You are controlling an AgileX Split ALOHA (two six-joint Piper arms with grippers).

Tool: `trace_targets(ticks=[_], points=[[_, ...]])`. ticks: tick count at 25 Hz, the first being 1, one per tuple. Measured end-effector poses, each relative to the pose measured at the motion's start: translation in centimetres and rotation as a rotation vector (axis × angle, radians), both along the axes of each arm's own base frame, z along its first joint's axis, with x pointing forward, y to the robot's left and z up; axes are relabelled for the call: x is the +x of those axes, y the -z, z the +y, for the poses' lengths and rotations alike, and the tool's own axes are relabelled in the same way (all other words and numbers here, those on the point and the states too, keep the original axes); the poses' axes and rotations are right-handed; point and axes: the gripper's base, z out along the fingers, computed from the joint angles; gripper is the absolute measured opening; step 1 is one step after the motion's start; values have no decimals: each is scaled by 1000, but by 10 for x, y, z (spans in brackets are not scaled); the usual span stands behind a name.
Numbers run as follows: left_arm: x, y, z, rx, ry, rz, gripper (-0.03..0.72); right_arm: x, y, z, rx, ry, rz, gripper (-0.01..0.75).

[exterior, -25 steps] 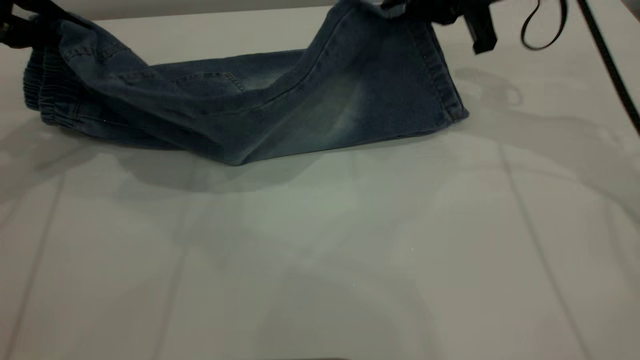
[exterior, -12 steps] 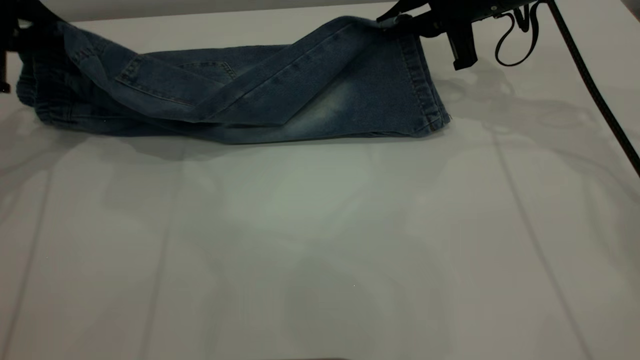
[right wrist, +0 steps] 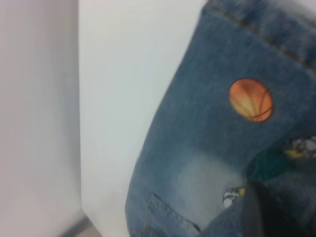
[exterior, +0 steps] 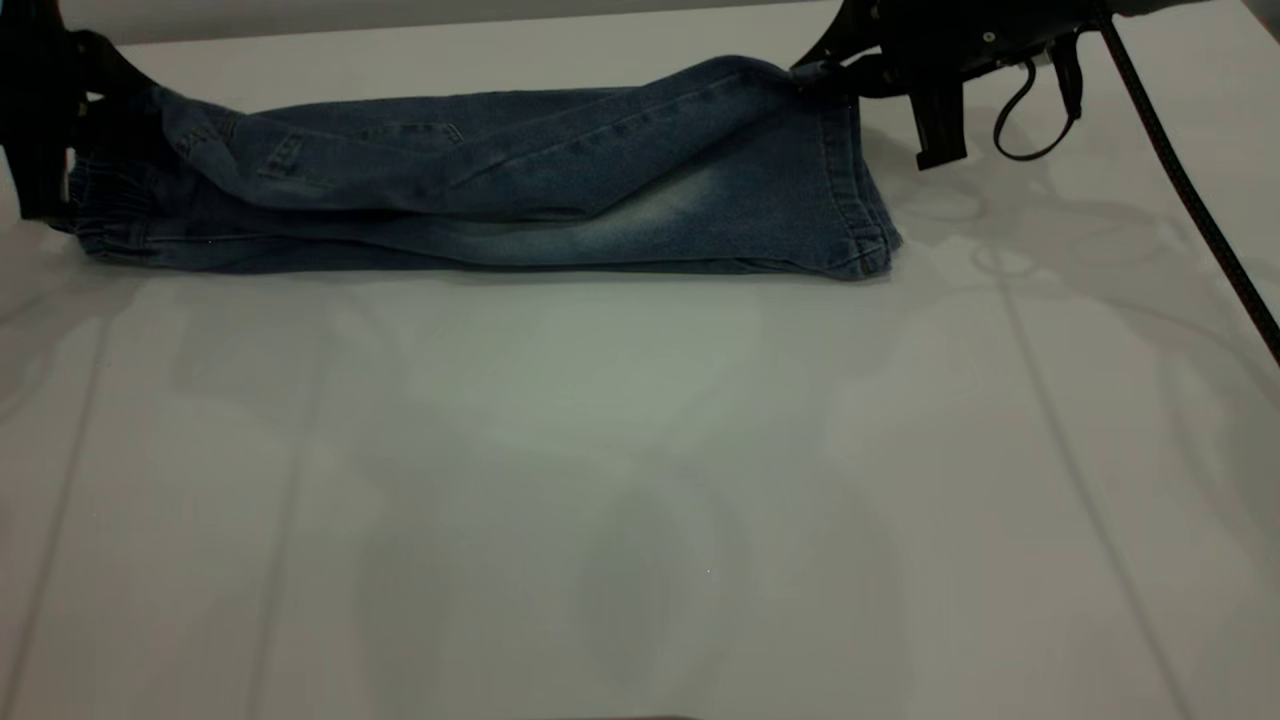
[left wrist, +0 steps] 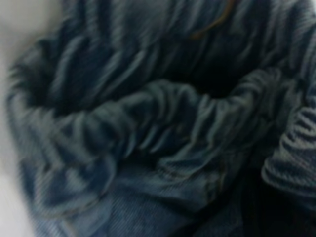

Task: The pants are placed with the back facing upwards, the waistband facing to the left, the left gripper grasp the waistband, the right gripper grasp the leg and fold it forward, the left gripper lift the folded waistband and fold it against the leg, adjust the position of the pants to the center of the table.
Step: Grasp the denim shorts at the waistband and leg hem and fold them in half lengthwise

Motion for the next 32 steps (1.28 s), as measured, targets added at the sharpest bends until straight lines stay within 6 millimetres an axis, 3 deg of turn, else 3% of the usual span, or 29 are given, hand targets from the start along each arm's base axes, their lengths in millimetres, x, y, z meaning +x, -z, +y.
trace_targets(ticks=[7, 14, 16, 24, 32], points=[[12, -8, 4, 13, -6, -39, 93, -1, 16, -4, 54, 88, 98, 28], [16, 10, 4, -36, -49, 0, 127, -1, 18, -6, 60, 121, 121, 36], [18, 12, 4, -32, -40, -3, 167, -1, 18, -6, 60, 121, 121, 41], [33, -1, 4, 9, 42, -88, 452, -1, 18, -6, 62, 121, 121, 67], [49, -20, 6, 57, 105, -183, 482, 8, 6, -1, 90, 83, 67, 155]])
